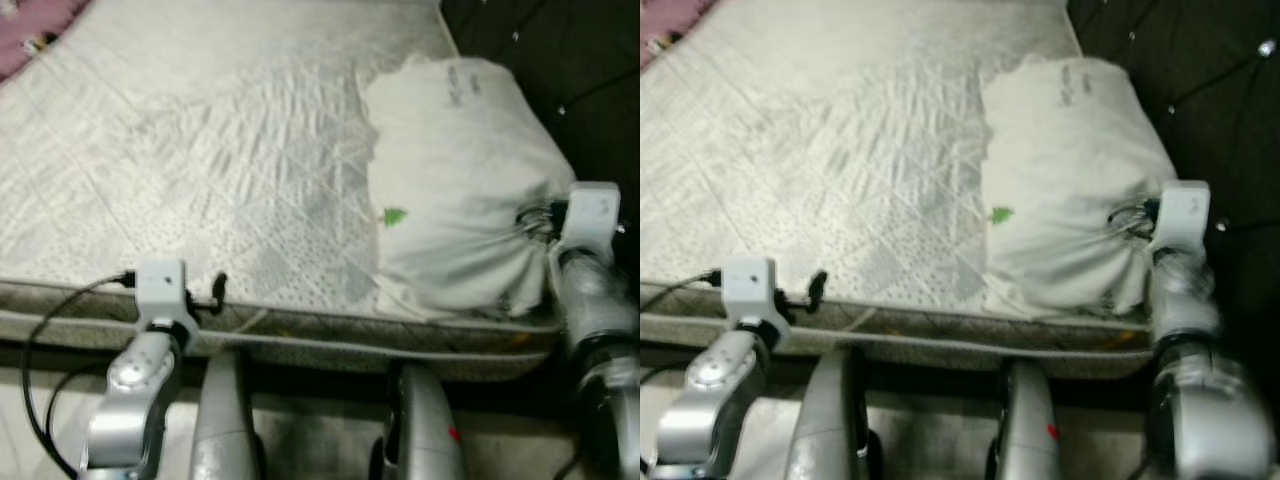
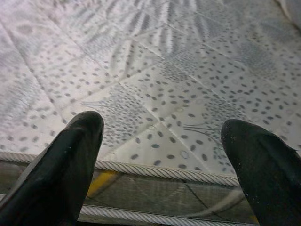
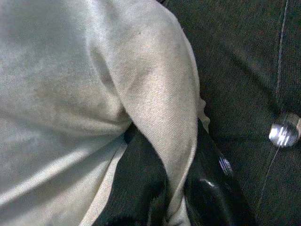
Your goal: Clean up the room
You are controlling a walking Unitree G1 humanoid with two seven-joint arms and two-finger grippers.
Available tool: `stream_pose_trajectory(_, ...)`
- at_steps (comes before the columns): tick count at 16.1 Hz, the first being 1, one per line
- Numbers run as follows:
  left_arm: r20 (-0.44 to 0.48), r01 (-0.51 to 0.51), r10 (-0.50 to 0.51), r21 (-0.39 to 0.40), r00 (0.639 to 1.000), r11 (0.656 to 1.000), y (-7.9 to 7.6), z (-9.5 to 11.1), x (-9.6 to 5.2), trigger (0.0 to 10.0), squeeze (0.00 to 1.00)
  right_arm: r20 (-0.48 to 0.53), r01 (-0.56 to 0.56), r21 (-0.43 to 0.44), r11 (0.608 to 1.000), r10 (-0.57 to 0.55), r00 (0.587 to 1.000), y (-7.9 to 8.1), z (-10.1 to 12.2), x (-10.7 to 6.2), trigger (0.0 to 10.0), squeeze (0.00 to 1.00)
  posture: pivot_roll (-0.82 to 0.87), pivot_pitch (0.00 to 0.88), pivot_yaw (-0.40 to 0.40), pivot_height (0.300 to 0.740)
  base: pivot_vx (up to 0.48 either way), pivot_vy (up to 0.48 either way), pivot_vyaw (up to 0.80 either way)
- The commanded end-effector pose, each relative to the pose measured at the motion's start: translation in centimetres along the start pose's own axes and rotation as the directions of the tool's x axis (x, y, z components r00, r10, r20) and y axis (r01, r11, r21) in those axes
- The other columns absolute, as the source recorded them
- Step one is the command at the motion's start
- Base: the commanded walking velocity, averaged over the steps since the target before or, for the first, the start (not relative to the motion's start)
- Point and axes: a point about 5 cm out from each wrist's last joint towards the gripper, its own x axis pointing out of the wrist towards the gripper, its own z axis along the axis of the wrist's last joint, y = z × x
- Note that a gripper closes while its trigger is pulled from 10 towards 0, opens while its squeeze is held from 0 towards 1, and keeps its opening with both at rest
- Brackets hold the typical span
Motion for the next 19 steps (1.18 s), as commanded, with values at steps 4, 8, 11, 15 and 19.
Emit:
stream_pose_trajectory(4, -0.001, 0.006, -0.006, 0.018, 1.0, 1.0, 0.2, 0.0, 0.2, 10.0, 0.0, 0.159, -0.002, -0.032, 0.999, 0.007, 0.987, 1.0, 1.1, -3.9, 0.0, 0.0, 0.03, 0.038, 0.01, 0.536, 0.0, 0.0, 0.0)
stream_pose_trajectory(8, 0.004, 0.005, -0.005, 0.021, 1.0, 1.0, 0.3, 0.1, 0.2, 10.0, 0.0, 0.146, -0.114, -0.025, 0.993, 0.117, 0.982, 4.0, 0.2, -8.4, 0.0, 0.0, 0.03, 0.039, 0.011, 0.536, 0.0, 0.0, 0.0)
stream_pose_trajectory(11, 0.001, -0.001, 0.001, 0.025, 1.0, 1.0, 0.4, 0.0, 0.1, 10.0, 0.0, 0.137, -0.112, -0.041, 0.993, 0.117, 0.984, 3.7, 0.3, -8.4, 0.0, 0.0, 0.04, 0.038, 0.006, 0.536, 0.0, 0.0, 0.0)
stream_pose_trajectory(15, 0.007, -0.023, 0.023, 0.02, 1.0, 1.0, 0.4, 0.1, 0.4, 10.0, 0.0, 0.143, 0.084, -0.116, 0.99, -0.067, 0.987, -2.4, 3.8, -1.8, 0.0, 0.0, 0.03, 0.033, 0.001, 0.536, 0.0, 0.0, 0.0)
stream_pose_trajectory(19, 0.023, -0.083, 0.082, 0.058, 0.996, 0.995, 1.1, 0.3, 0.4, 10.0, 0.0, 0.192, 0.231, -0.151, 0.961, -0.201, 0.961, -8.1, 9.1, 1.3, 0.0, 0.0, 0.05, 0.027, -0.005, 0.536, 0.0, 0.0, 0.0)
